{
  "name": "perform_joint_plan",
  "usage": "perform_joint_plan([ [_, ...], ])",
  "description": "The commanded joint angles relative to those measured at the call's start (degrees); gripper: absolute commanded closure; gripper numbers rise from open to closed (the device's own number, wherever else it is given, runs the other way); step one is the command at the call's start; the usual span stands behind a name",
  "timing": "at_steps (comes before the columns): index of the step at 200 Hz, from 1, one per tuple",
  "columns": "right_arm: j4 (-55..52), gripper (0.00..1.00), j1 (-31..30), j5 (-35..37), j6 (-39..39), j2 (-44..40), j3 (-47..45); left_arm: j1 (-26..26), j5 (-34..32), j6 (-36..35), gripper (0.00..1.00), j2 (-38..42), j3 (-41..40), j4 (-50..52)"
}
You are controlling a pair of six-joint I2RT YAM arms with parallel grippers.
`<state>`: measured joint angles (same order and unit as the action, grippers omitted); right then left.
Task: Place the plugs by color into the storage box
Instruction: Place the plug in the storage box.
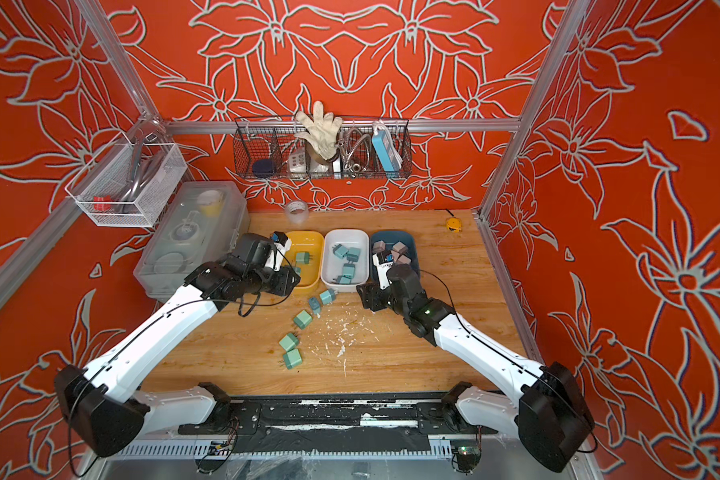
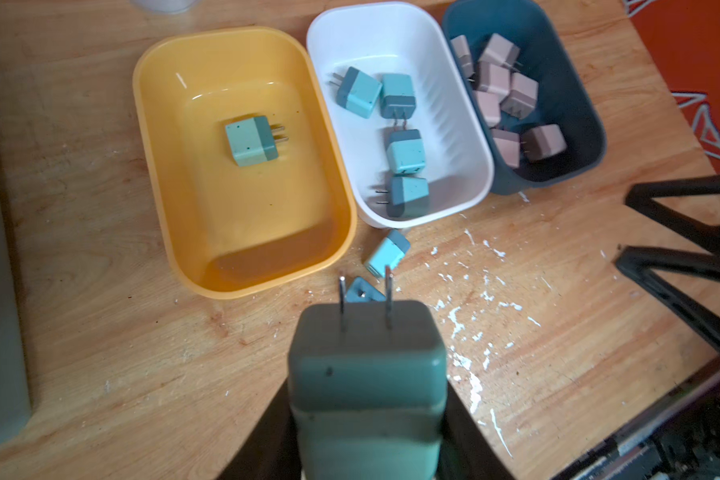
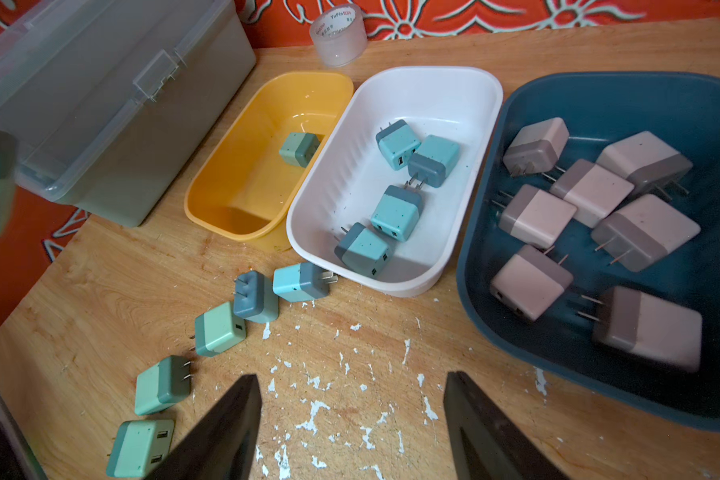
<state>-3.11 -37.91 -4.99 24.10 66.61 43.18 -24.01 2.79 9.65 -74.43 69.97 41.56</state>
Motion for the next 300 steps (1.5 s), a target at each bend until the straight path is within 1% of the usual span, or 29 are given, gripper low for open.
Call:
perform_joint_plan([
  [1,-1.7,0.25,0.0,-1.1,-1.3,1.1,2.4,3.2,4.8,-2.9,0.67,-6.4,2.1,1.0],
  [15,-1.9,0.25,0.0,-2.1,-1.5,1.8,2.4,4.7,7.0,-2.7,0.67,-11.1,4.3,1.6],
  [27,-1.7,0.25,0.0,-2.6,-1.5,2.3,2.1,5.3,7.6,-2.5,0.67,-14.5,6.3,2.2],
  [63,-0.6,0.25,0.0,-4.1,-0.9,3.8,1.9,5.9,3.4,-3.4,0.67,-21.3,10.6,2.1],
  [104,-1.1,0.25,0.0,-4.4,-1.5,4.7,2.6,7.1,2.7,-3.9,0.67,-29.9,15.9,2.6],
  [138,-0.8,0.25,0.0,-3.5,-1.8,5.0,2.1,8.0,-0.8,-5.2,0.62,-36.0,19.6,4.3],
  [151,-0.9,0.25,0.0,-3.6,-1.9,5.4,2.0,8.7,-0.5,-5.7,0.62,-37.8,20.3,5.2],
  [179,0.6,0.25,0.0,-3.8,-1.5,6.2,0.8,9.2,0.8,-5.8,0.60,-39.6,20.4,5.6],
  [230,1.0,0.24,0.0,-2.2,-1.8,5.9,-0.1,9.2,2.2,-5.4,0.50,-41.3,21.3,6.3],
  [276,0.5,0.24,0.0,-1.7,-1.9,6.1,0.2,9.2,2.3,-5.2,0.42,-40.7,21.5,7.0],
  [300,0.5,0.24,0.0,-1.3,-2.0,6.5,0.2,9.2,2.4,-5.1,0.41,-39.7,21.3,6.8],
])
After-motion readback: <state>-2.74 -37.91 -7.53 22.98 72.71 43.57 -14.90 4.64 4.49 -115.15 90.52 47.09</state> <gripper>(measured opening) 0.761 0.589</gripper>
